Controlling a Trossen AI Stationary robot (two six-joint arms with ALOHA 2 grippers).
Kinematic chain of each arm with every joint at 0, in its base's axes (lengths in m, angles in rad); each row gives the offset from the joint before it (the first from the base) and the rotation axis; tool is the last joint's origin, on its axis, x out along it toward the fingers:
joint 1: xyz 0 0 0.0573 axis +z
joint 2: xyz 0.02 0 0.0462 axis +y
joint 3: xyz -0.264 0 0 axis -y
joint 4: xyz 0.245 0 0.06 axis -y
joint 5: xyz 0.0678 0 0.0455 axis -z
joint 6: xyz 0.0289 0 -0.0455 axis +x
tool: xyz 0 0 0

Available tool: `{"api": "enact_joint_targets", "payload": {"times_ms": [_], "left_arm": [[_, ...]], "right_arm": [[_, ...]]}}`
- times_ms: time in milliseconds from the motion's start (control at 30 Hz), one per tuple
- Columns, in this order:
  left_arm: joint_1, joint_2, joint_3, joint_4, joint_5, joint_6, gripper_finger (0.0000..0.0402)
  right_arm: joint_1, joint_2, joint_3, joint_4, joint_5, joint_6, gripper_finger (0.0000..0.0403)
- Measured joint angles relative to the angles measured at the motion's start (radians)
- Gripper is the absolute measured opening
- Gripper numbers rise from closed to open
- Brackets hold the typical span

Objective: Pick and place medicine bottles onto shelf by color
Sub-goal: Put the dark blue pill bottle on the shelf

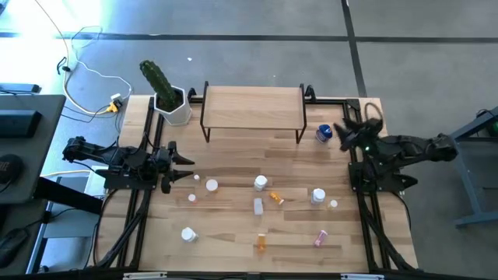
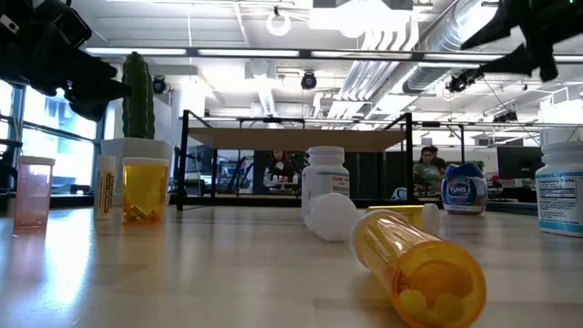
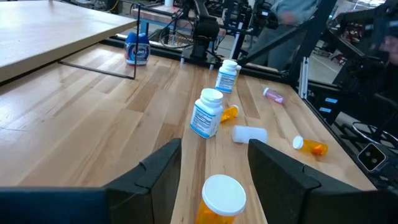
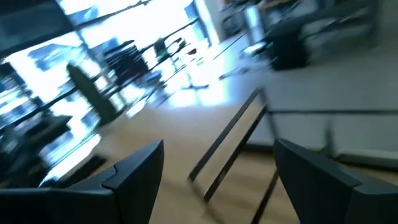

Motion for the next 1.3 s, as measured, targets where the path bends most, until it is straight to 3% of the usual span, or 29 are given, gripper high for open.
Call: {"api": "enact_joint_targets", "payload": {"times_ms": [233,533,900,1100,1300], "left_arm": [[0.0,0.0,0.0,0.0,0.0,0.0,0.0177],[0.0,0.0,0.0,0.0,0.0,0.0,0.0177],[0.0,0.0,0.0,0.0,0.0,0.008,0.0177],[0.0,0.0,0.0,0.0,0.0,0.0,0.0177],[0.0,0.0,0.0,0.0,0.0,0.0,0.0177]], "right_arm": [[-0.078,0.101,0.193,-0.03,0.132,-0.079,0.029],[-0.234,0.241,0.43,-0.176,0.098,-0.094,0.029],[-0.417,0.456,0.701,-0.664,-0.189,0.089,0.029],[-0.533,0.556,0.734,-0.898,-0.457,0.168,0.029],[-0.637,0.635,0.734,-0.956,-0.623,0.114,0.029]]}}
